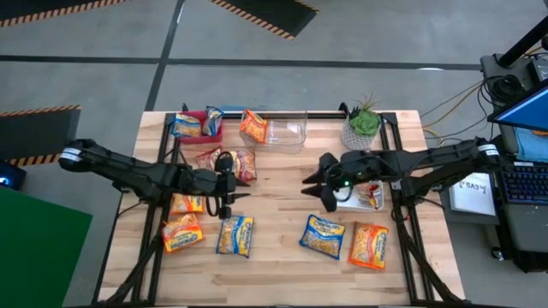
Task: Sort Maruchan noodles
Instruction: Put the blue noodle pack into the red bin
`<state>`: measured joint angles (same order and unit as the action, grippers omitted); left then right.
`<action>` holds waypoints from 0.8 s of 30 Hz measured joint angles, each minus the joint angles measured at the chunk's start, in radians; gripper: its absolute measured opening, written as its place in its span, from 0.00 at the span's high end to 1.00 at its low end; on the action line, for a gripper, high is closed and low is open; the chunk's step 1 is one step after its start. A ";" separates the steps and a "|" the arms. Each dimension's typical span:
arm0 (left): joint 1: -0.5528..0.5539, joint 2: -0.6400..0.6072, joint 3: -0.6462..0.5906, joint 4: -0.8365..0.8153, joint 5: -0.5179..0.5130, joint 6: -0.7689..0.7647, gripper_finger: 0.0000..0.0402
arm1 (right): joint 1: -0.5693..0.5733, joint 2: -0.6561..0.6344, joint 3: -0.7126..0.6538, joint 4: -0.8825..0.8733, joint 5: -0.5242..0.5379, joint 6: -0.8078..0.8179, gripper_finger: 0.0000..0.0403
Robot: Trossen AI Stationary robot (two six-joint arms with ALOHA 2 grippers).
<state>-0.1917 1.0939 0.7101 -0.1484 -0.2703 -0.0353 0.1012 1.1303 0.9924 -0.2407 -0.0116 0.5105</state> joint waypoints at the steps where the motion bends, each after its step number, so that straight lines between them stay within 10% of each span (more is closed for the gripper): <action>1: 0.000 0.000 0.000 0.000 0.000 -0.003 0.74 | 0.012 0.023 0.031 -0.053 0.000 0.008 0.58; 12: 0.000 0.005 0.000 0.000 0.000 -0.078 0.74 | 0.081 0.298 0.354 -0.736 -0.077 0.159 0.58; 24: 0.000 0.004 0.000 0.005 -0.008 -0.100 0.74 | 0.264 0.376 0.335 -0.828 -0.173 0.202 0.58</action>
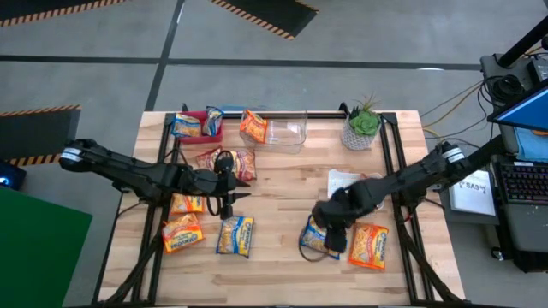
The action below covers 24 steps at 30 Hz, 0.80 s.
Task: Sort Maruchan noodles
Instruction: Put the blue noodle pack into the red bin
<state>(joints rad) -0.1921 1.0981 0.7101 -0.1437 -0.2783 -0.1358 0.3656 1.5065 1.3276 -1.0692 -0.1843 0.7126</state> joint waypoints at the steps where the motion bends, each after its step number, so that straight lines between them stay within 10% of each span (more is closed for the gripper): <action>1: 0.000 0.000 0.000 0.002 0.000 -0.004 0.74 | 0.022 0.001 -0.004 0.002 0.000 0.008 0.58; 24: -0.001 0.000 0.000 0.045 0.000 -0.009 0.74 | 0.178 0.000 -0.199 0.167 0.186 0.074 0.58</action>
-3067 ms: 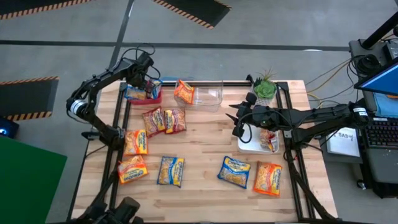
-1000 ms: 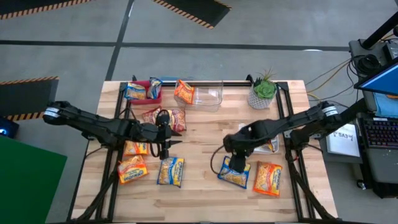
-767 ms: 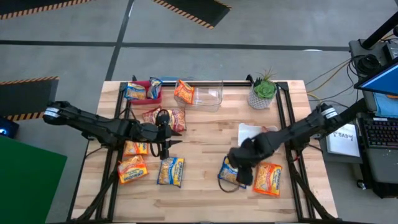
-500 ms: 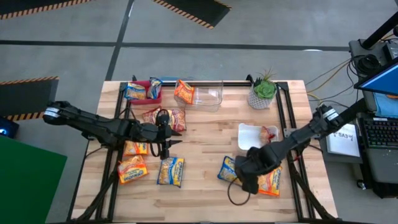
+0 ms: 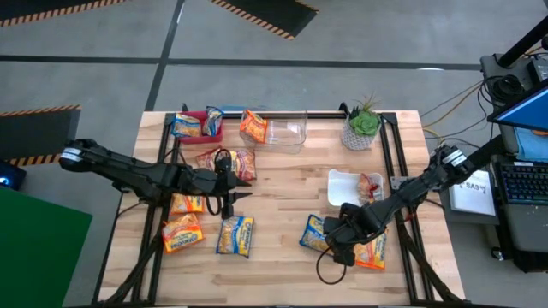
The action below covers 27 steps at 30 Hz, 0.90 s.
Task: Sort Maruchan noodles
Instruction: Put the blue noodle pack into the red bin
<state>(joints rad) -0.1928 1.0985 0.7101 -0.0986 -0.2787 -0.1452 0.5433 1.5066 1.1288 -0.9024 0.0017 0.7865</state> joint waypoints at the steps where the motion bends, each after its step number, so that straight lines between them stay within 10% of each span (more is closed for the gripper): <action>1: 0.000 0.000 0.000 0.001 0.000 0.001 0.74 | 0.000 0.000 -0.013 0.015 0.000 -0.007 0.58; 15: 0.001 0.000 0.000 0.002 0.000 0.005 0.74 | 0.020 0.000 -0.167 0.165 -0.021 -0.043 0.86; 24: 0.001 0.000 -0.002 0.022 -0.002 0.005 0.74 | -0.057 0.001 -0.156 0.466 0.310 -0.229 0.98; 27: 0.001 0.000 -0.002 0.046 -0.002 0.005 0.74 | -0.115 0.001 -0.095 0.426 0.274 -0.353 0.98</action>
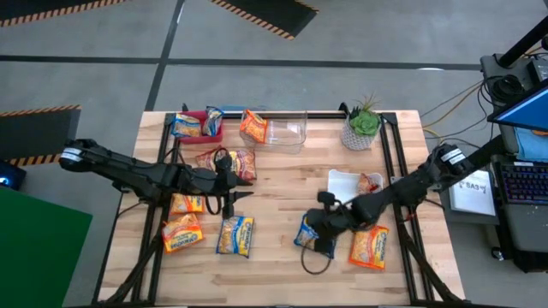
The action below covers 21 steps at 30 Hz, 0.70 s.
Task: Sort Maruchan noodles
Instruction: Put the blue noodle pack into the red bin
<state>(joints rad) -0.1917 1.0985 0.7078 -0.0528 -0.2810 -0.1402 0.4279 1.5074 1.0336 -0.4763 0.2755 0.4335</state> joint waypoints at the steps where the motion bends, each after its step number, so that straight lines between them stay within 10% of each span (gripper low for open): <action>1: 0.000 0.000 0.000 0.006 0.000 -0.001 0.74 | -0.016 0.000 0.019 -0.037 -0.050 -0.033 0.98; 11: 0.000 0.000 -0.015 0.009 0.001 -0.041 0.74 | 0.040 0.006 0.034 -0.182 -0.445 0.027 0.98; 21: 0.000 0.000 -0.015 0.035 0.002 -0.088 0.74 | 0.156 0.176 0.014 -0.174 -0.279 0.083 0.98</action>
<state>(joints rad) -0.1921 1.0985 0.6930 -0.0178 -0.2787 -0.2278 0.5840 1.6839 1.0473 -0.6500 -0.0030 0.5165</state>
